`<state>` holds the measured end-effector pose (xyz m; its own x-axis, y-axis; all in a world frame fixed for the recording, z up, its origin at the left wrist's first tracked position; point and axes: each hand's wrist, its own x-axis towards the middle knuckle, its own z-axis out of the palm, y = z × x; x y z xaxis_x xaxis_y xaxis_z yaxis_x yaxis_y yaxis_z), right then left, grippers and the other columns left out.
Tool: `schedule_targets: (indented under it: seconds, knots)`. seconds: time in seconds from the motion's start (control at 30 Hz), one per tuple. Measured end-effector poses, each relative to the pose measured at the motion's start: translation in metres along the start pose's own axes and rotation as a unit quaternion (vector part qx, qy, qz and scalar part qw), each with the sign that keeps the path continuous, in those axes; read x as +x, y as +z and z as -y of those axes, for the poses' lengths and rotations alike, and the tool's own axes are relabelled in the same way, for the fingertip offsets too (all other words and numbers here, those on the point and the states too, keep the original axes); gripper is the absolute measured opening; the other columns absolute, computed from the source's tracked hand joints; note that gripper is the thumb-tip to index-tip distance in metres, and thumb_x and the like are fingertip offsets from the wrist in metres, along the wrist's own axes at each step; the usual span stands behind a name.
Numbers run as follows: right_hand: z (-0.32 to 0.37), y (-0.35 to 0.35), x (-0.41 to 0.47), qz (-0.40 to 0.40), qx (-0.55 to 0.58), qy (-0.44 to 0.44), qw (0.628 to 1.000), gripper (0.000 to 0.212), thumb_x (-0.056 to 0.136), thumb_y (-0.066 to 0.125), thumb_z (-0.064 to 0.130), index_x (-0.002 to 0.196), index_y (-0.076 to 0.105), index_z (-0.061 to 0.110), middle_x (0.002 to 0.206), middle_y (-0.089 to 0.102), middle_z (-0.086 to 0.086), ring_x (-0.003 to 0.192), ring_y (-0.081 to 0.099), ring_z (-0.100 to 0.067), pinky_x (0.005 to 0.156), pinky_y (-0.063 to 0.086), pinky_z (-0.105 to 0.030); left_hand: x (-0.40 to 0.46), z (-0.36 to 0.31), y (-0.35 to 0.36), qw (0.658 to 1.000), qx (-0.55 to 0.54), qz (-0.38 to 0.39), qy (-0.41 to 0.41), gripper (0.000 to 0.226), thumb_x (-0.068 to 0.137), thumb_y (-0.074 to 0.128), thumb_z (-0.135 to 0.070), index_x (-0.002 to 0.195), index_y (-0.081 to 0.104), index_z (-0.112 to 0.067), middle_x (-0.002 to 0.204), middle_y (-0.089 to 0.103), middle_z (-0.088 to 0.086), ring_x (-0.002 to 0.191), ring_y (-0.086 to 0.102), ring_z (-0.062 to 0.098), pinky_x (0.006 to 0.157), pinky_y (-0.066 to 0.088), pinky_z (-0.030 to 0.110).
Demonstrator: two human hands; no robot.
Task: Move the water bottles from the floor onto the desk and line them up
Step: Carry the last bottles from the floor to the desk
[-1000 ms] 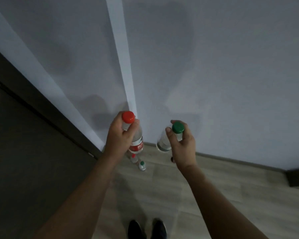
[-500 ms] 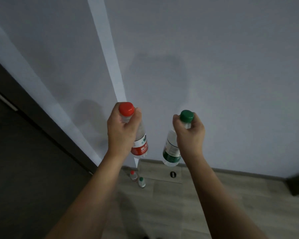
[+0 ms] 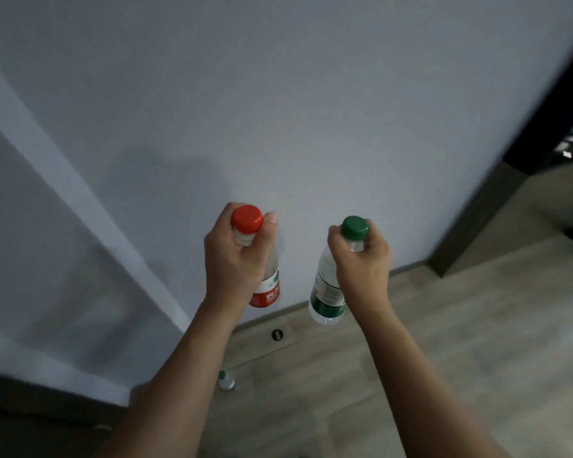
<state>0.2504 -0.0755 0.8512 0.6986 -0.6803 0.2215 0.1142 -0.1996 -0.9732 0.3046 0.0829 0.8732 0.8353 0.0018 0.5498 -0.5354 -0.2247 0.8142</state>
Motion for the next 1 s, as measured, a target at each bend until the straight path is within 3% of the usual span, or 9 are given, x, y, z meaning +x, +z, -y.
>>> schedule_targets:
  seconds: [0.1,0.23,0.4,0.53,0.7,0.93,1.0]
  knots:
    - [-0.003,-0.045,-0.003,-0.081,-0.029,-0.010,0.996,0.019,0.079,0.066,0.030,0.068,0.053,0.021,0.059,0.052,0.010,0.056,0.046,-0.002,0.057,0.042,-0.021,-0.010,-0.017,0.042,0.998,-0.039,0.054,0.017,0.022,0.089,0.064,-0.041,0.080,0.056,-0.022,0.076,0.065,-0.013,0.072,0.064,0.005,0.066,0.043,0.006]
    - [-0.005,-0.115,-0.009,-0.168,-0.063,-0.008,0.984,0.017,0.081,0.068,0.024,0.072,0.057,0.014,0.066,0.057,-0.002,0.061,0.050,-0.008,0.062,0.047,-0.031,-0.035,-0.043,0.101,0.986,-0.085,0.136,0.033,0.019,0.089,0.063,-0.041,0.079,0.055,-0.027,0.075,0.064,-0.022,0.073,0.063,-0.002,0.065,0.041,0.002]
    - [-0.004,-0.207,-0.026,-0.258,-0.091,-0.022,0.962,0.015,0.083,0.068,0.030,0.074,0.058,0.022,0.067,0.059,0.007,0.063,0.055,-0.008,0.062,0.049,-0.026,-0.078,-0.085,0.174,0.957,-0.155,0.237,0.059,0.019,0.089,0.062,-0.044,0.081,0.055,-0.028,0.076,0.063,-0.021,0.076,0.064,0.002,0.067,0.043,0.004]
    - [0.001,-0.282,-0.044,-0.332,-0.115,-0.013,0.936,0.019,0.081,0.067,0.037,0.076,0.060,0.020,0.070,0.062,-0.001,0.067,0.061,-0.021,0.065,0.054,-0.040,-0.122,-0.134,0.229,0.930,-0.189,0.303,0.082,0.018,0.088,0.061,-0.046,0.077,0.049,-0.038,0.073,0.059,-0.027,0.074,0.062,-0.003,0.067,0.042,0.002]
    - [0.007,-0.376,-0.069,-0.412,-0.136,-0.020,0.901,0.021,0.081,0.067,0.037,0.077,0.060,0.017,0.069,0.062,-0.002,0.066,0.060,-0.023,0.066,0.054,-0.044,-0.178,-0.194,0.288,0.897,-0.231,0.362,0.100,0.022,0.088,0.062,-0.045,0.072,0.049,-0.036,0.069,0.061,-0.021,0.069,0.061,-0.002,0.063,0.041,0.003]
    - [0.008,-0.476,-0.076,-0.477,-0.130,-0.033,0.869,0.018,0.083,0.071,0.023,0.071,0.059,0.021,0.063,0.058,0.009,0.059,0.054,-0.004,0.059,0.045,-0.021,-0.234,-0.255,0.359,0.879,-0.251,0.389,0.112,0.029,0.084,0.063,-0.049,0.076,0.056,-0.021,0.069,0.064,-0.007,0.069,0.062,0.009,0.061,0.043,0.012]
    - [0.008,-0.497,-0.076,-0.478,-0.124,-0.030,0.869,0.017,0.083,0.071,0.023,0.072,0.059,0.021,0.065,0.060,0.005,0.060,0.055,-0.005,0.060,0.046,-0.022,-0.244,-0.266,0.375,0.875,-0.250,0.398,0.116,0.029,0.084,0.064,-0.048,0.076,0.056,-0.022,0.070,0.063,-0.008,0.069,0.061,0.007,0.061,0.042,0.010]
